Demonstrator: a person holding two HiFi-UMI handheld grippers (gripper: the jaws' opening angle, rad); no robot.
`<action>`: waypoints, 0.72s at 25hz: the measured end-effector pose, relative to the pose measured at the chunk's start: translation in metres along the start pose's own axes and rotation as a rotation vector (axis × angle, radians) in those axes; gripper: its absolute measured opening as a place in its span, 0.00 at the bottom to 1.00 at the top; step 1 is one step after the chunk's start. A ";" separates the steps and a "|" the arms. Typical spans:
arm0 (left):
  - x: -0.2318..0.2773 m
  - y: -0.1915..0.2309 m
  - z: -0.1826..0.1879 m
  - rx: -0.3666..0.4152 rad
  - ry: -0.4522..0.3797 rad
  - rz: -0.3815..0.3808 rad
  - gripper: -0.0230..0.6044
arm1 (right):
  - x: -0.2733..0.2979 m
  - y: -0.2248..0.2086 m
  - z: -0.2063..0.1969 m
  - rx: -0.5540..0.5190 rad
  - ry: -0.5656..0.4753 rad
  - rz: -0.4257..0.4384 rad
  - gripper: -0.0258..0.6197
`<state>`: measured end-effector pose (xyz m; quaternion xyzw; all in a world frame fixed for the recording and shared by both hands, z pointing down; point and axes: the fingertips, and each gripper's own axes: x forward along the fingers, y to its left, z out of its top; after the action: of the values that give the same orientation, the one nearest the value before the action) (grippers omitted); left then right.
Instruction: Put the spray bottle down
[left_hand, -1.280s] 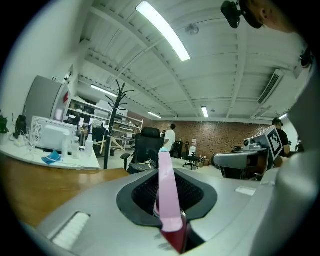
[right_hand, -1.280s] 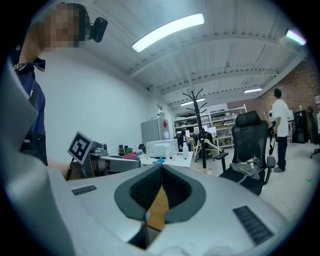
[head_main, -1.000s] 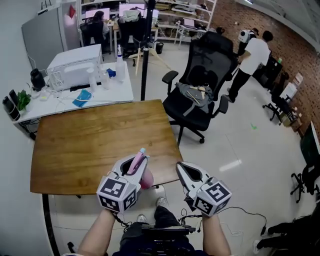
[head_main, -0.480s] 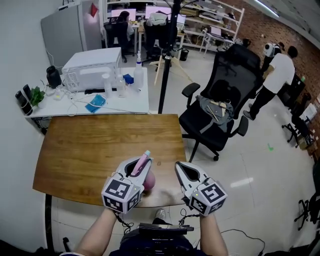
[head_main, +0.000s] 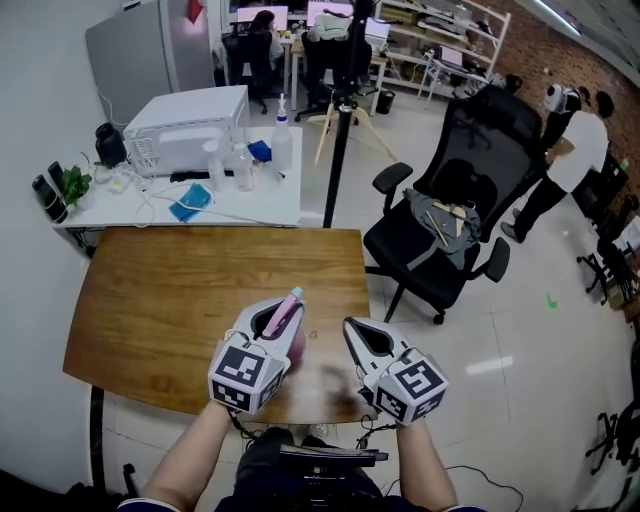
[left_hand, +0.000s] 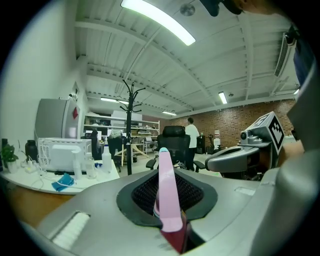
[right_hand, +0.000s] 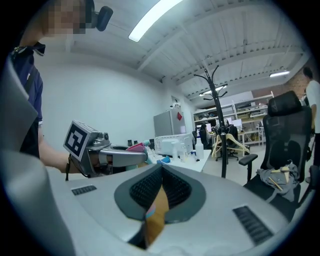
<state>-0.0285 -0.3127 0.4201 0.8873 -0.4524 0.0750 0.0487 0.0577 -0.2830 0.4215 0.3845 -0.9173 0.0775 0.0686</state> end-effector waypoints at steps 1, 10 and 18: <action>0.003 0.001 -0.001 -0.004 0.001 -0.005 0.16 | 0.002 -0.003 0.000 0.006 -0.002 -0.013 0.04; 0.025 0.014 -0.008 0.013 0.010 -0.041 0.16 | 0.016 -0.003 -0.011 0.034 -0.016 -0.072 0.04; 0.059 0.025 -0.015 0.041 -0.083 -0.052 0.16 | 0.021 -0.011 -0.020 0.041 0.001 -0.106 0.04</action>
<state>-0.0155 -0.3718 0.4457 0.9019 -0.4292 0.0461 0.0135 0.0522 -0.3014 0.4459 0.4339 -0.8938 0.0930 0.0654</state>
